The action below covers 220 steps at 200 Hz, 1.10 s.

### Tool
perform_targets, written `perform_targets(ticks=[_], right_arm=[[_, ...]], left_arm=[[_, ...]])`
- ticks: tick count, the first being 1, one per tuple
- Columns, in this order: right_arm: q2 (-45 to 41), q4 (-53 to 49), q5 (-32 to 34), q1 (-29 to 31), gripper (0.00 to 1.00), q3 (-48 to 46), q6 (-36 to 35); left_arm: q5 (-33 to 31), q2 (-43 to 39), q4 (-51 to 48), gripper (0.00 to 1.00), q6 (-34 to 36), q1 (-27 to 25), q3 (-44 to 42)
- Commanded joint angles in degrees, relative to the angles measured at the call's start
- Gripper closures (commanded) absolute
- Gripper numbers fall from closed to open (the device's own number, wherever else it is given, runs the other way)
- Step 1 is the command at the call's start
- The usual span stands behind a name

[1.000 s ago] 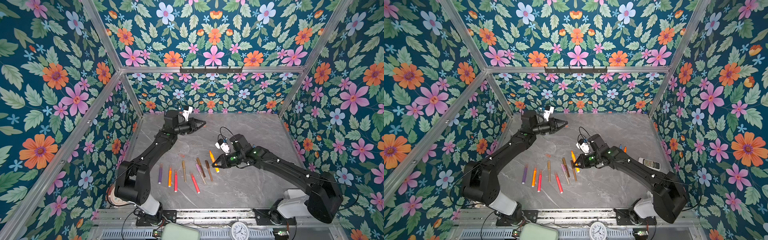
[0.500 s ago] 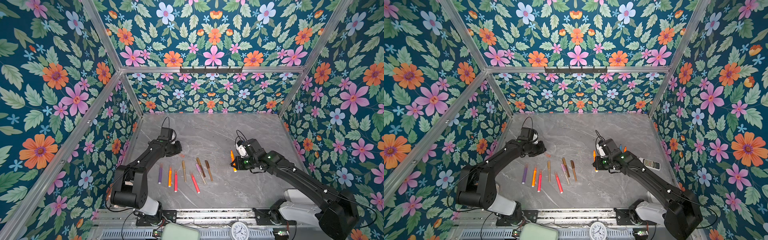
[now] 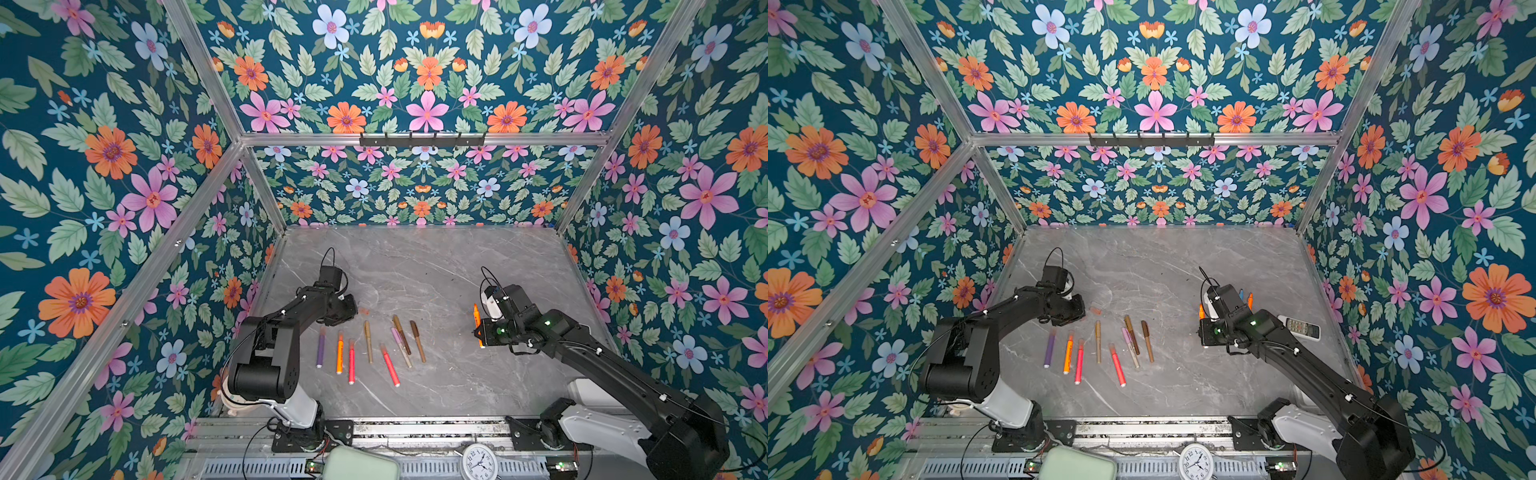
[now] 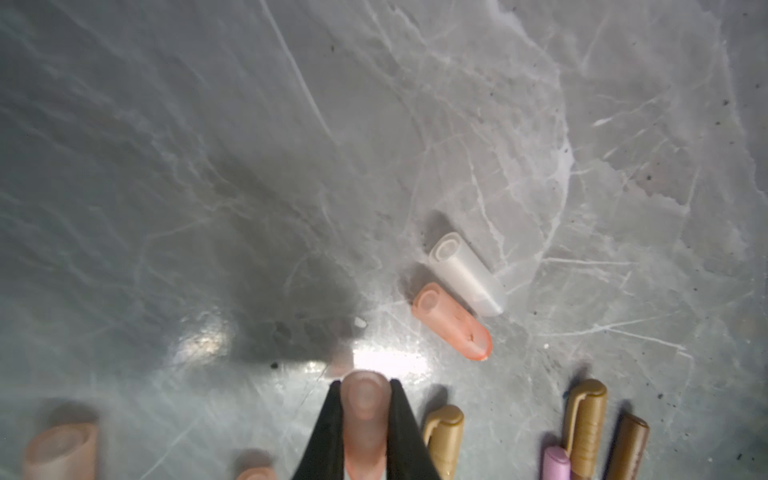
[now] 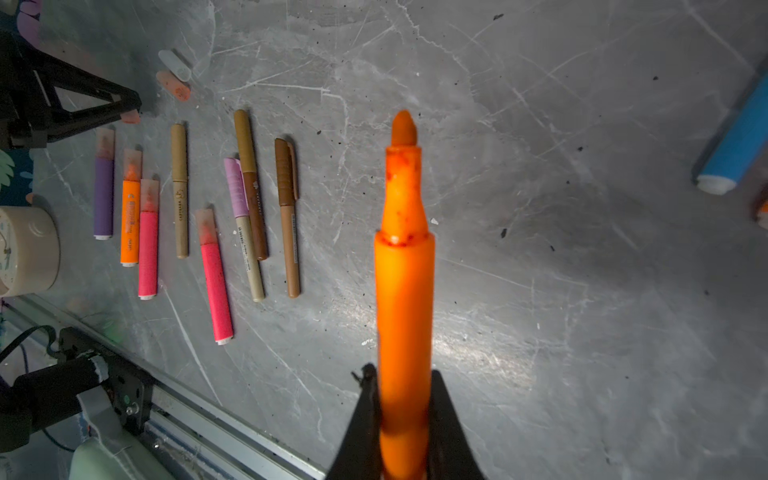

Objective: Open the pen caps
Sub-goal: 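Lower the cap with the left gripper while the right carries the highlighter away, then lay the uncapped orange highlighter beside the blue marker and open the right gripper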

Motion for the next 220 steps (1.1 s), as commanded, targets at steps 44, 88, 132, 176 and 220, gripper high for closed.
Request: perform_targets(ticks=[44, 88, 132, 176, 220], right_arm=[[-0.84, -1.22, 1.88, -0.35, 1.0, -0.4, -0.71], [-0.11, -1.52, 2.09, -2.64, 1.0, -0.44, -1.1], [1.49, -0.64, -3.9, -15.62, 1.0, -0.59, -2.34], [5.91, 1.17, -5.86, -32.73, 1.0, -0.05, -0.92], [16.63, 1.94, -4.11, -34.96, 1.0, 4.74, -3.49]], left_arm=[[2.62, 1.67, 2.28, 0.71, 0.27, 0.1, 0.22], [3.34, 1.07, 2.55, 0.59, 0.21, 0.1, 0.04], [4.96, -0.96, 2.81, 0.59, -0.11, 0.1, 0.29], [9.66, -9.26, 4.9, 0.59, -0.37, 0.1, 0.61], [13.86, -15.96, 3.82, 0.58, 3.73, 0.1, 3.43]])
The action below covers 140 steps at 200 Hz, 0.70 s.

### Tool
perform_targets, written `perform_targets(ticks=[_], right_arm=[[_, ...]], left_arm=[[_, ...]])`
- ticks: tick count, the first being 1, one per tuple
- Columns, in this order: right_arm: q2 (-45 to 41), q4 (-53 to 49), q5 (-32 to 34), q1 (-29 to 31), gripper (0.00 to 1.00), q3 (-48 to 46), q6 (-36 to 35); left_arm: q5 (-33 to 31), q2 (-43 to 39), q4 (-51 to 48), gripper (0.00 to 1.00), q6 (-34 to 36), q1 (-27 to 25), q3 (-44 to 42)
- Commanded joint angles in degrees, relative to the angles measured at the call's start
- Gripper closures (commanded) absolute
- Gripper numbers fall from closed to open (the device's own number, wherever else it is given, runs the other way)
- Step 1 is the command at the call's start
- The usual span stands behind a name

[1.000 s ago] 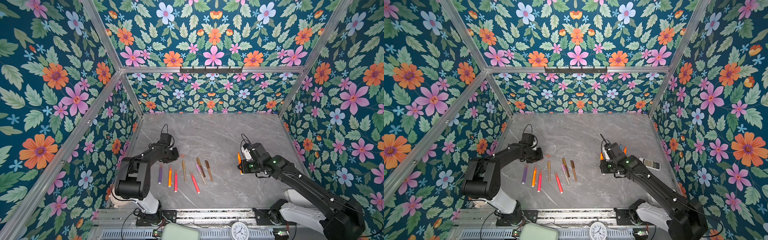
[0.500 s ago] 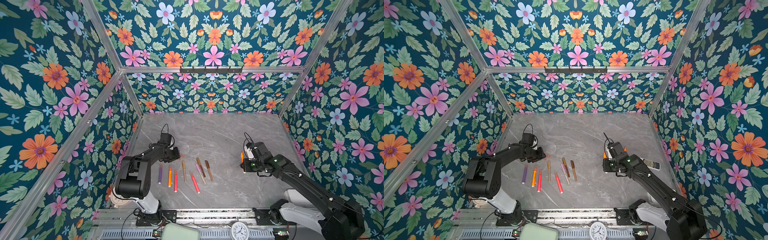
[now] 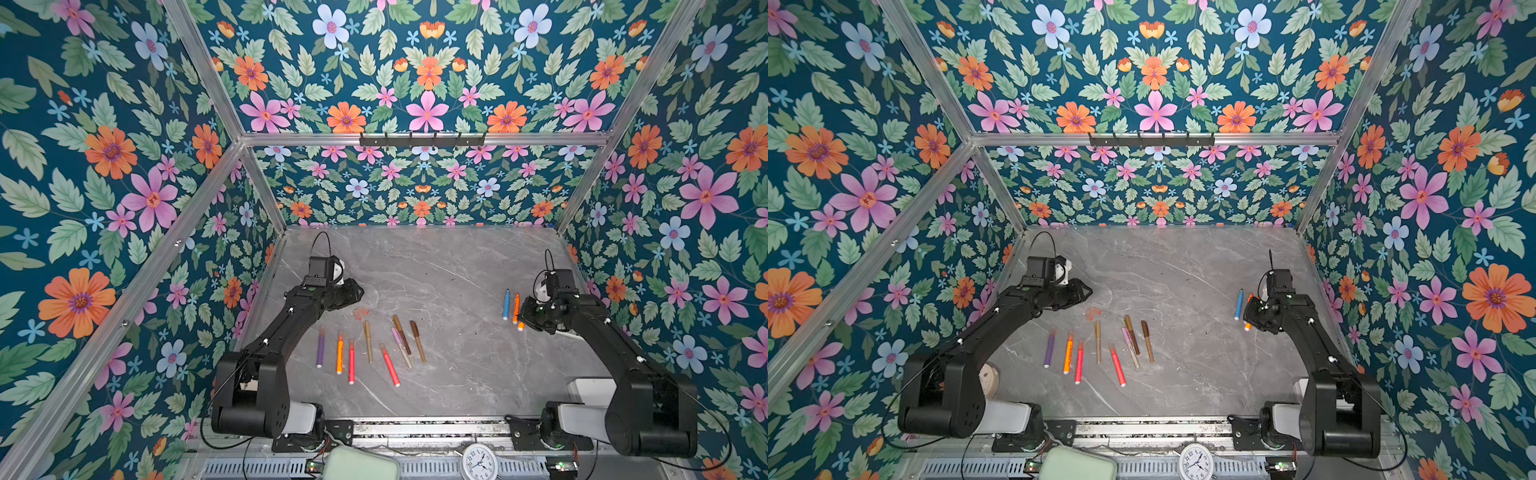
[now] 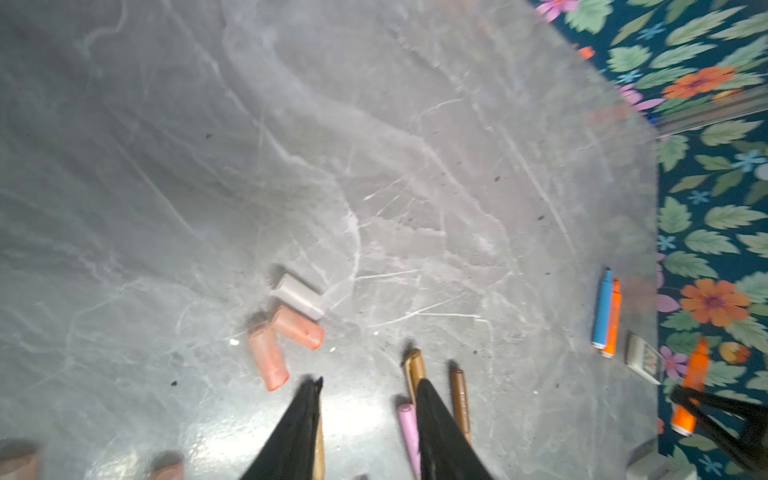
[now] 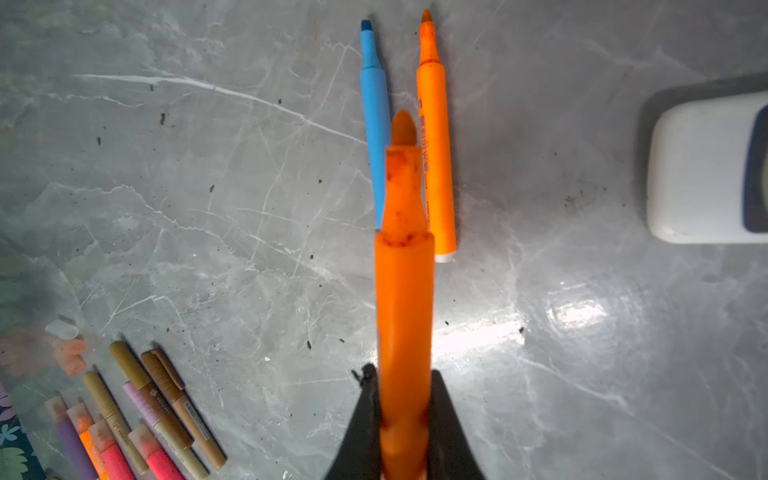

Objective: Open the pen caps
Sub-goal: 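Lay the uncapped orange highlighter beside the blue marker and open the right gripper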

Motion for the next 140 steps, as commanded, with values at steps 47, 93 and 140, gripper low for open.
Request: perform_targets(ticks=[47, 93, 140], right_arm=[[13.38, 1.68, 7.9, -0.2, 0.99, 5.81, -3.74], [16.13, 3.52, 6.04, -0.25, 0.96, 6.59, -4.23], [18.6, 3.58, 5.08, 0.15, 0.88, 9.25, -4.28]], left_arm=[[3.77, -4.54, 2.32, 0.58, 4.07, 0.05, -0.98], [6.92, -3.93, 3.9, 0.58, 2.87, 0.05, -1.75], [7.03, -4.02, 4.14, 0.58, 2.62, 0.05, -1.97]])
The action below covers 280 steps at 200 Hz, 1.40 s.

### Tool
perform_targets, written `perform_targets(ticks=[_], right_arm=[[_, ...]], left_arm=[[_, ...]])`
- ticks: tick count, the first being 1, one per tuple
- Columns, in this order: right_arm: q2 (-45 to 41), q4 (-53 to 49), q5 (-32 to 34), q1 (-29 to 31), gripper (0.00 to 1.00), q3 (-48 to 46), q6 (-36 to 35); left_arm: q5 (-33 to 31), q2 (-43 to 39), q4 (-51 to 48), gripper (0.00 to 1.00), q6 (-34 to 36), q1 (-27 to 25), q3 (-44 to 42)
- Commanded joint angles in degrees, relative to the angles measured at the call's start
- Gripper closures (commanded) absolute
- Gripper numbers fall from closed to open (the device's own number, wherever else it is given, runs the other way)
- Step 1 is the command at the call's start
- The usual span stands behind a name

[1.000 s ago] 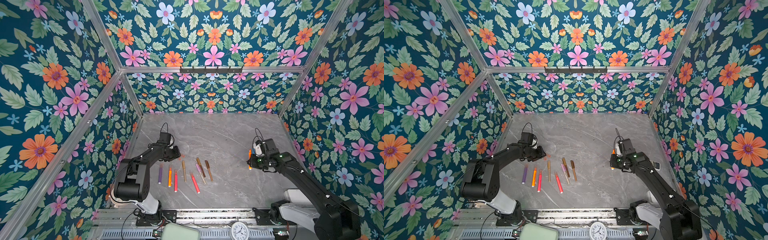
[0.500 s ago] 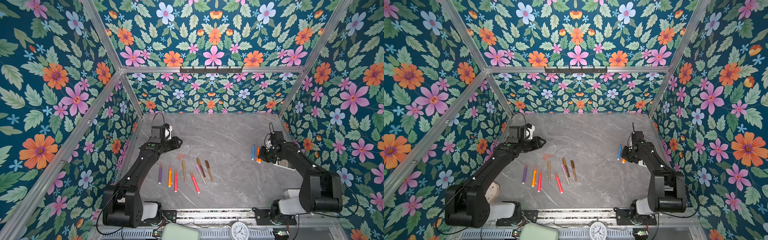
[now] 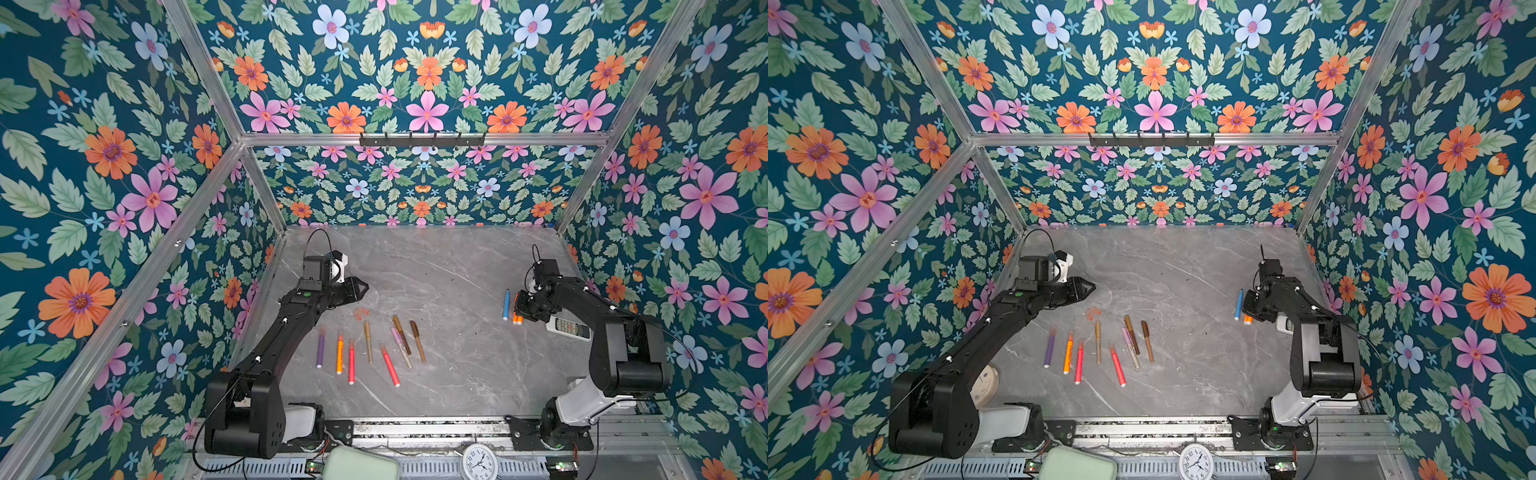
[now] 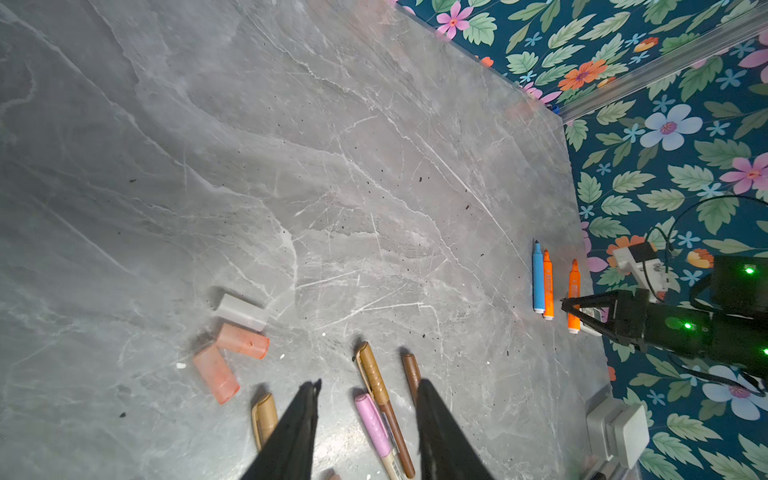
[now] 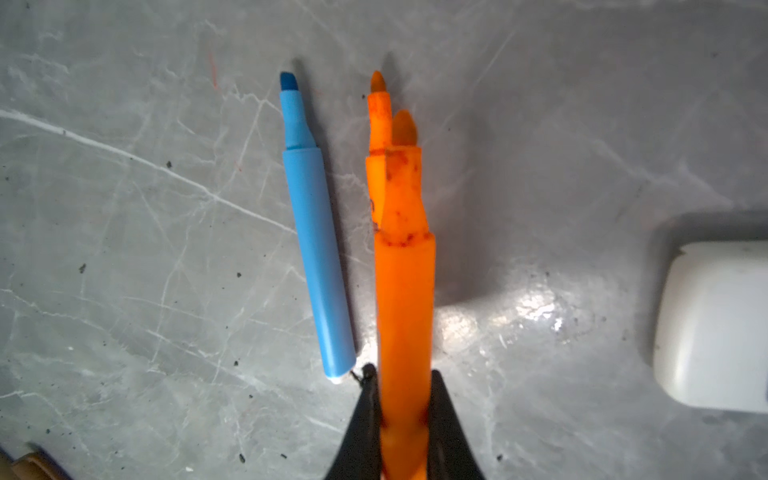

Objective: Open the pen caps
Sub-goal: 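Lay the uncapped orange highlighter beside the blue marker and open the right gripper, then move the right gripper back over the row of capped highlighters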

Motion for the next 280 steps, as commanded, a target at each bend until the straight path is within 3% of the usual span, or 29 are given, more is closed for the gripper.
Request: perform_targets(ticks=[1, 54, 147, 167, 189, 214, 249, 280], right_arm=[[1.25, 0.41, -0.69, 0.24, 0.88, 1.36, -0.94], [4.42, 1.28, -1.48, 0.59, 0.66, 1.9, -0.72], [2.3, 0.34, -1.88, 0.82, 0.66, 2.18, -0.8], [-2.96, -1.51, 0.01, 3.07, 0.66, 2.28, -0.64], [-6.8, -2.62, 2.34, 10.1, 0.66, 1.85, 1.48], [-6.73, -2.83, 5.65, 25.19, 0.65, 2.77, 5.57], [0.69, -1.29, 6.93, 44.06, 0.65, 8.25, 12.36], [12.19, -4.65, 8.32, 57.27, 0.66, 20.3, 13.96]], left_arm=[[0.84, -0.04, 1.36, 0.58, -0.01, 0.05, -0.02], [0.43, -0.38, 1.27, 0.58, 0.0, 0.05, -0.46], [0.2, 0.22, 1.19, 0.58, 0.07, 0.05, -0.37], [-0.08, 0.04, 1.17, 0.58, 0.05, 0.07, -0.43], [-0.3, -0.15, 1.03, 0.58, 0.12, 0.09, -0.38], [-1.02, -0.8, 1.07, 0.58, 0.21, 0.14, -0.23], [-2.74, -3.33, 0.96, 0.58, 0.25, 0.68, -0.54], [-5.67, -7.2, 1.15, 0.58, 0.25, 1.36, -1.11]])
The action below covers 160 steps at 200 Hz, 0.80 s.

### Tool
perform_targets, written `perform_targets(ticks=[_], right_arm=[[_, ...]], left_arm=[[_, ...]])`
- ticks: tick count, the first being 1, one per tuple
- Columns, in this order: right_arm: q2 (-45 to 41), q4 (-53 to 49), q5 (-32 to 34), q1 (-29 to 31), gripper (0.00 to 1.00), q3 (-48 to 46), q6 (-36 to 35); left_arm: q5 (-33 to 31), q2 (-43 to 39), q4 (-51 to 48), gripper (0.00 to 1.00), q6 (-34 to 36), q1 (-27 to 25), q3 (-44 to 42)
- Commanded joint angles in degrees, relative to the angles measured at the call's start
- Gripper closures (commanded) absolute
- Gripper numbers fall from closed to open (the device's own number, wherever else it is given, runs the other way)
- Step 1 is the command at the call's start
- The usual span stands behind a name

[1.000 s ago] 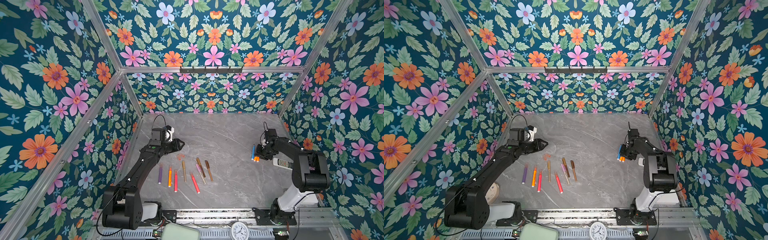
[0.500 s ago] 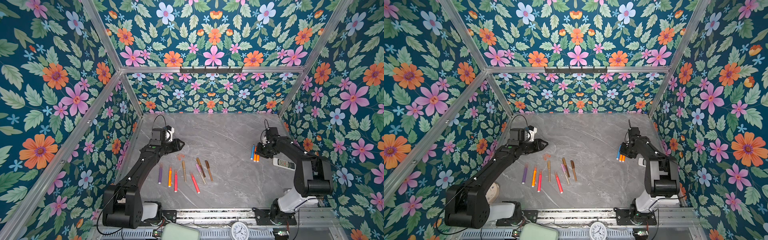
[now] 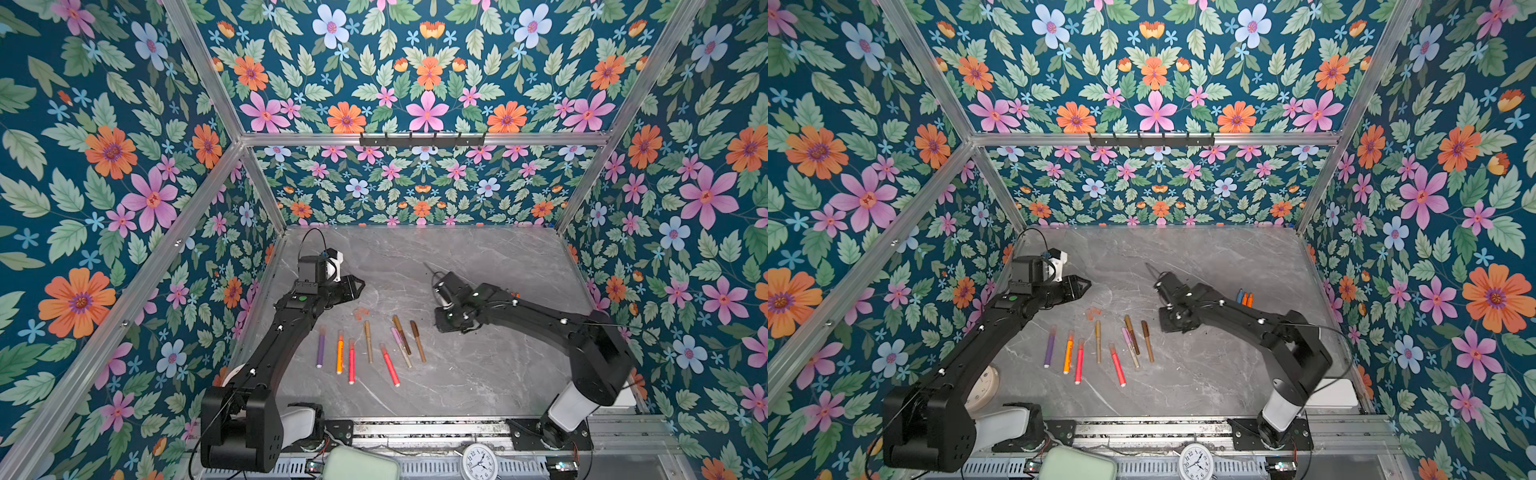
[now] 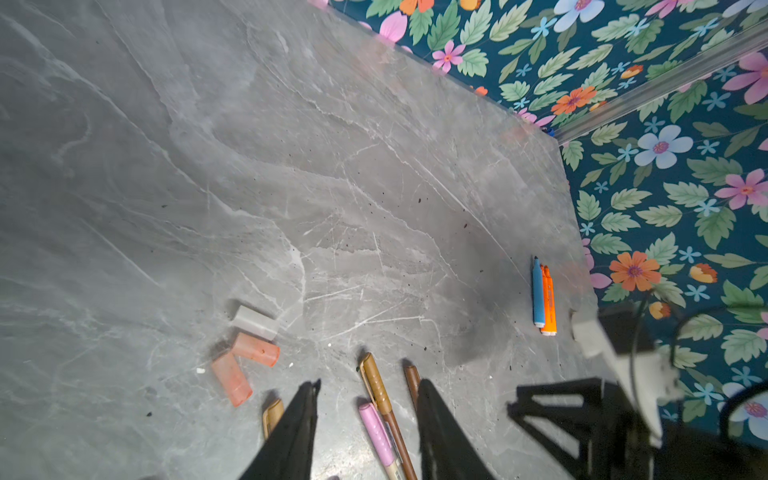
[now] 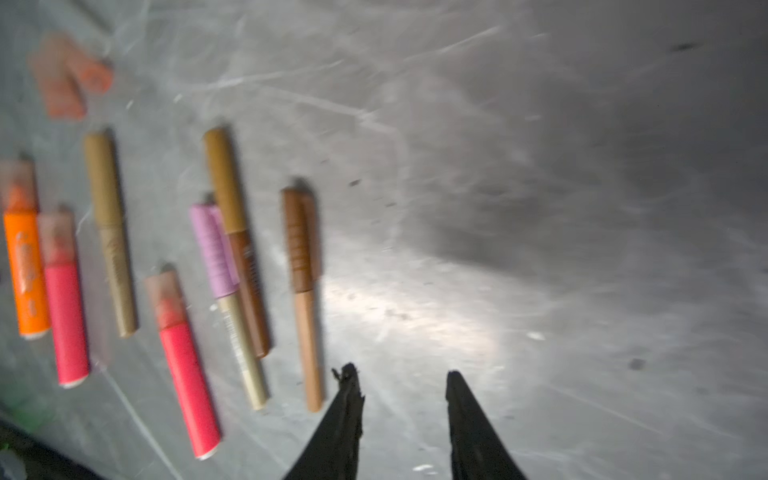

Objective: Open the pen caps
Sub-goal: 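Move the right gripper back over the row of capped highlighters, then grasp the capped pink highlighter barrel with the right gripper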

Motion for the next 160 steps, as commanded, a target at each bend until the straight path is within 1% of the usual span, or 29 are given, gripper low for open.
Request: perform_targets(ticks=[1, 20, 47, 76, 105, 126, 160], right_arm=[[6.16, -3.14, 2.46, 6.9, 0.66, 7.16, 3.29], [11.75, -6.13, 2.9, 10.84, 0.67, 13.7, 3.83], [15.37, -6.09, 0.91, 13.74, 0.68, 17.42, 5.11], [16.96, -6.71, 0.27, 16.37, 0.68, 18.87, 6.75], [19.44, -6.61, -1.06, 19.11, 0.68, 19.21, 9.34], [21.65, -7.64, -0.52, 20.66, 0.69, 19.86, 10.98], [23.53, -11.22, 2.86, 22.24, 0.69, 21.42, 12.7]], left_arm=[[-3.11, -2.34, 0.71, 0.58, 0.3, 0.45, -0.26], [-4.44, -4.49, 0.92, 0.58, 0.35, 0.91, -0.64], [-5.82, -6.87, 0.9, 0.58, 0.33, 1.59, -0.88], [-7.85, -9.61, 1.28, 0.58, 0.26, 2.32, -1.4], [-7.82, -11.15, 1.8, 0.58, 0.26, 2.43, -1.93], [-7.58, -11.2, 1.65, 0.58, 0.26, 2.43, -1.91], [-7.28, -11.66, 1.68, 0.58, 0.21, 2.43, -2.13]])
